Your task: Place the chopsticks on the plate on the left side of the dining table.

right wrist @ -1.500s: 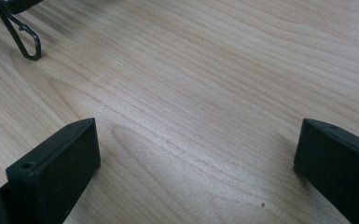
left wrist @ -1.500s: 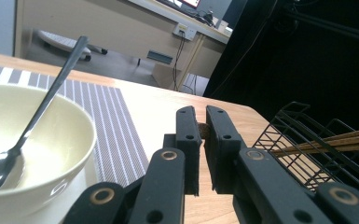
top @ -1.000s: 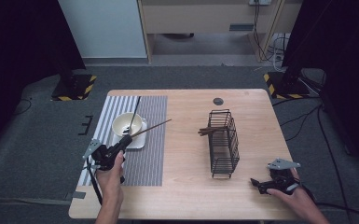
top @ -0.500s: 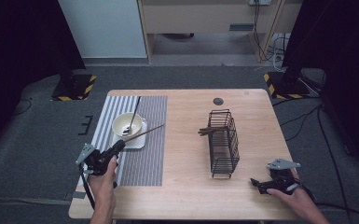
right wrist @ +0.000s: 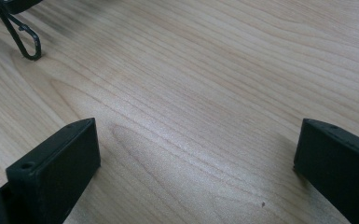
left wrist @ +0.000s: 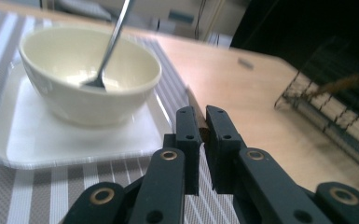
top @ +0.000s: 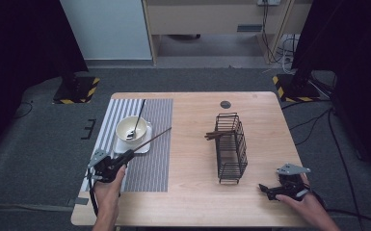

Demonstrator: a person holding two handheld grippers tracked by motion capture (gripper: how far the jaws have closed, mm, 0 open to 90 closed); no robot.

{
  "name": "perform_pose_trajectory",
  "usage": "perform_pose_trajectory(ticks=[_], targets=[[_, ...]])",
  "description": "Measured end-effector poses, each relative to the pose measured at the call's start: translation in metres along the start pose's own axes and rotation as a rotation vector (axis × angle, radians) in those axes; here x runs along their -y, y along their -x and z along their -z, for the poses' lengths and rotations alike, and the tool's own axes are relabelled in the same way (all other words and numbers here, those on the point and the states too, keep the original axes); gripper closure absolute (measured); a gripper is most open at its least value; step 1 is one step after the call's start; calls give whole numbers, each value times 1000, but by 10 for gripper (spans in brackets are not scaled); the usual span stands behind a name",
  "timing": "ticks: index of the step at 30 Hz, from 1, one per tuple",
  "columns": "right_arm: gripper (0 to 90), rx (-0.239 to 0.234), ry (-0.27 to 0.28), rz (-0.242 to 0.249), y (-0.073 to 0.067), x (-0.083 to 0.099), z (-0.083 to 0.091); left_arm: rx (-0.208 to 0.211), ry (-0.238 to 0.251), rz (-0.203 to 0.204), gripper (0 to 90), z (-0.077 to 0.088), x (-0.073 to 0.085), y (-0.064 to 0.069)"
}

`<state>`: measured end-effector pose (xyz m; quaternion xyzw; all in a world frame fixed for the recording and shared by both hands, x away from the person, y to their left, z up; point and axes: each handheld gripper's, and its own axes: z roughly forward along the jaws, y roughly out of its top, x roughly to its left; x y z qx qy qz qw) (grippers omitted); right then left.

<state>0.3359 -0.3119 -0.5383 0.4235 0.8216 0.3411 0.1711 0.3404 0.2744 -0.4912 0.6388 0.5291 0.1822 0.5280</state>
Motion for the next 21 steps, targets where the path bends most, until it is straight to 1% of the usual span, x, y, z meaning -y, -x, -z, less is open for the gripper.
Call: perform_pose_trajectory(ticks=[1,4,8,11,14,17,19,21], targets=[[2,0,0,0,0,0,0,3,-10,-10,839,-1,0,1],[2,0,0,0,0,0,0,7,-15,-22,839,-2,0,0],[2,0,0,0,0,0,0,11,-20,-18,839,-3,0,-4],[2,0,0,0,0,0,0,17,-14,-6,839,-1,-1,-9],[2,-1,0,0,0,0,0,6,-14,-9,839,3,-1,-13],[2,0,0,0,0,0,0,7,-33,-31,839,9,1,-21],[2,-1,0,0,0,0,0,5,-46,-27,839,13,3,-27],[2,0,0,0,0,0,0,-1,-78,-30,839,13,6,-33]])
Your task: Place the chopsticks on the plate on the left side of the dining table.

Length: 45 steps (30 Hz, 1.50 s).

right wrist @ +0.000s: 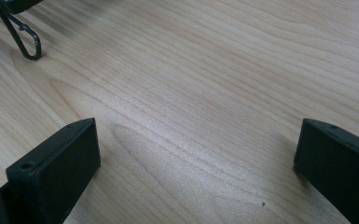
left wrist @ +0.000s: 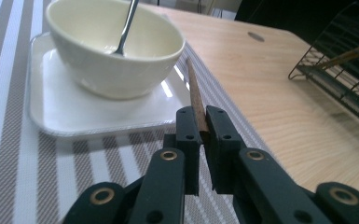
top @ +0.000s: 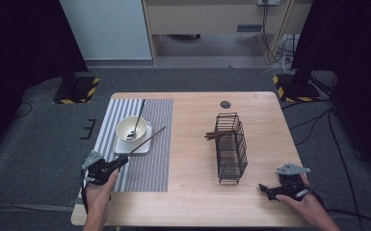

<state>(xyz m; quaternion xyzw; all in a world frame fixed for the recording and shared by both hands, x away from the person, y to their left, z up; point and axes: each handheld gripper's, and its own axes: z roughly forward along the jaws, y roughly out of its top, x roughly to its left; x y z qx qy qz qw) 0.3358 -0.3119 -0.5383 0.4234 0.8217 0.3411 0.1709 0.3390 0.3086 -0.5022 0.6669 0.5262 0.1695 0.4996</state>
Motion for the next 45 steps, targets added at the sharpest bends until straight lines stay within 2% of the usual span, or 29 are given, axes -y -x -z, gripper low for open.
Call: perform_pose_trajectory(ticks=[9,18,30,32,35,39,45], targets=[[2,-5,-1,2,0,0,0,4,-67,-1,839,-4,5,-9],[2,-5,-1,3,0,0,0,11,-142,-15,839,-12,9,-10],[2,-5,-1,2,0,0,0,37,-177,5,836,-15,13,-20],[2,-5,-1,2,0,0,0,28,-183,-3,836,-13,14,-22],[2,-5,-1,2,0,0,0,25,-177,5,836,-11,14,-24],[2,-5,-1,2,0,0,0,31,-197,8,834,-11,15,-26],[2,-5,-1,2,0,0,0,16,-210,5,830,-12,16,-27]])
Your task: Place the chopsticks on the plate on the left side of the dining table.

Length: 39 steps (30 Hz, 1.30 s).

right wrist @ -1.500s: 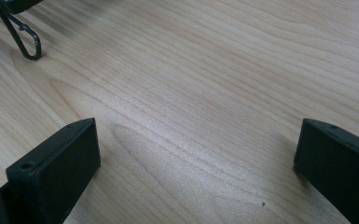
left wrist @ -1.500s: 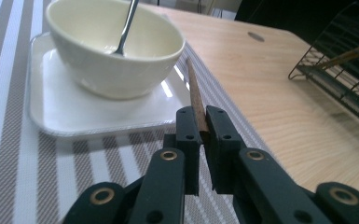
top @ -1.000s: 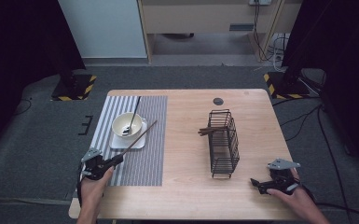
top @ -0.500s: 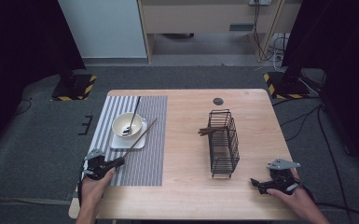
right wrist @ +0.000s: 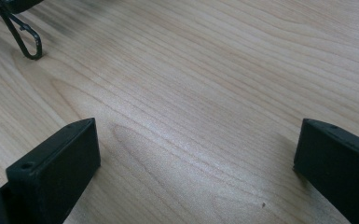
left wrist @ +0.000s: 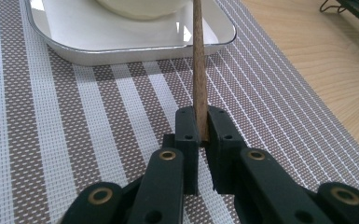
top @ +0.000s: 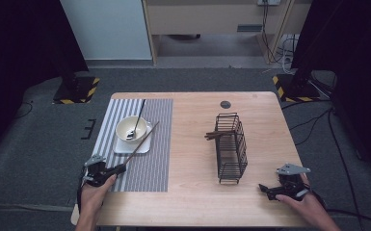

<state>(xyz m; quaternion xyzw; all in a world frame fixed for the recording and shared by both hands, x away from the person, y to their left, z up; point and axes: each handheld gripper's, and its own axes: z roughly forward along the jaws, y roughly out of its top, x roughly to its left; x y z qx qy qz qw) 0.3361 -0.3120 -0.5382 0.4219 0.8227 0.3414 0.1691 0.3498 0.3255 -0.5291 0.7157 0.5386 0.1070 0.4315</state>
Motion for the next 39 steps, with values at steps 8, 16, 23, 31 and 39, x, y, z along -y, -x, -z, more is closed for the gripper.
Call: perform_pose_trajectory(ticks=[8,16,23,31,39], targets=[[2,0,0,-1,0,0,0,-37,1,8,815,1,0,-2],[2,1,-1,-2,0,0,0,-60,0,19,801,1,0,-3],[2,3,1,-2,0,0,0,-76,-1,27,790,0,0,-4],[2,3,2,1,0,0,0,-78,1,25,789,0,0,-3],[2,3,2,3,0,0,0,-87,10,25,743,0,-1,-2]])
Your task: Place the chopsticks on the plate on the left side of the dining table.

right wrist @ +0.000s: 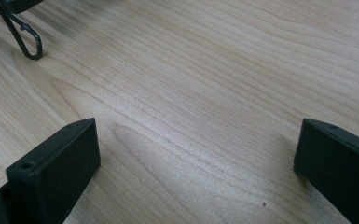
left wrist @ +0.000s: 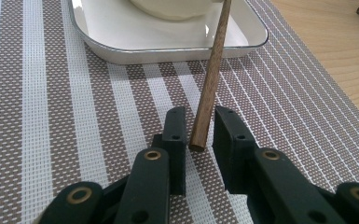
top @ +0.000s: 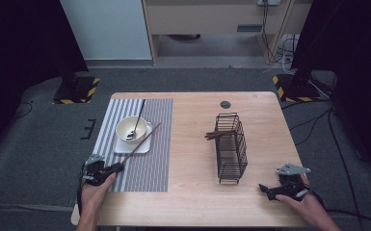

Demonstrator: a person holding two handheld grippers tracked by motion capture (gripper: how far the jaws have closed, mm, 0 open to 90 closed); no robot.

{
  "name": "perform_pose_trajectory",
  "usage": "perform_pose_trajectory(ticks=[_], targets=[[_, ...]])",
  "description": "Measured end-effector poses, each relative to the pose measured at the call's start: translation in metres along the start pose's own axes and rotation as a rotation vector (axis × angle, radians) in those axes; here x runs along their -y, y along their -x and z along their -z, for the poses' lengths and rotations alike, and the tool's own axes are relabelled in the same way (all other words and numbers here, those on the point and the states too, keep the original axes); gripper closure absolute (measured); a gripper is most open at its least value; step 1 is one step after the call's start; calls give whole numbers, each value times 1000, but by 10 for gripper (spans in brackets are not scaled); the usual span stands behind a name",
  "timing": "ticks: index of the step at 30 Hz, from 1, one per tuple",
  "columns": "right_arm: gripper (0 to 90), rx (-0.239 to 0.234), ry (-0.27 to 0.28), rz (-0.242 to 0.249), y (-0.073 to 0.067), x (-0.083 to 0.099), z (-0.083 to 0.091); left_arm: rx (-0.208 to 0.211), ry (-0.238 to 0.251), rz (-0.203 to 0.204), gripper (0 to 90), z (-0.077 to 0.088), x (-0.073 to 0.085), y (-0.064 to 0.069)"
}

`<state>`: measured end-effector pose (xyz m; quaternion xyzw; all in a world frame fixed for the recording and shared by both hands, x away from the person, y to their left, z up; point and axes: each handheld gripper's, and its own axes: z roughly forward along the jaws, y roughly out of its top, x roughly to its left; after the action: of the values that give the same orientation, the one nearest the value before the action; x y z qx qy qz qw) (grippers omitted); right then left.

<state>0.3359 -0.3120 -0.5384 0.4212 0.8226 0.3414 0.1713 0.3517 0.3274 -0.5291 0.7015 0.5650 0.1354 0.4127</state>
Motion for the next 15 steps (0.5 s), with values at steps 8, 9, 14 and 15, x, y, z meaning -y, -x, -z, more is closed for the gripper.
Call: perform_pose_trajectory(ticks=[8,9,14,15], targets=[[2,-1,0,-1,0,0,0,-19,73,6,599,9,-4,0],[2,-1,0,-1,0,0,0,-30,88,-3,552,11,-6,0],[2,-1,-1,-2,0,0,0,-38,115,-8,464,18,-6,-2],[2,-2,-1,-2,0,0,0,-38,118,-6,456,18,-7,-3]])
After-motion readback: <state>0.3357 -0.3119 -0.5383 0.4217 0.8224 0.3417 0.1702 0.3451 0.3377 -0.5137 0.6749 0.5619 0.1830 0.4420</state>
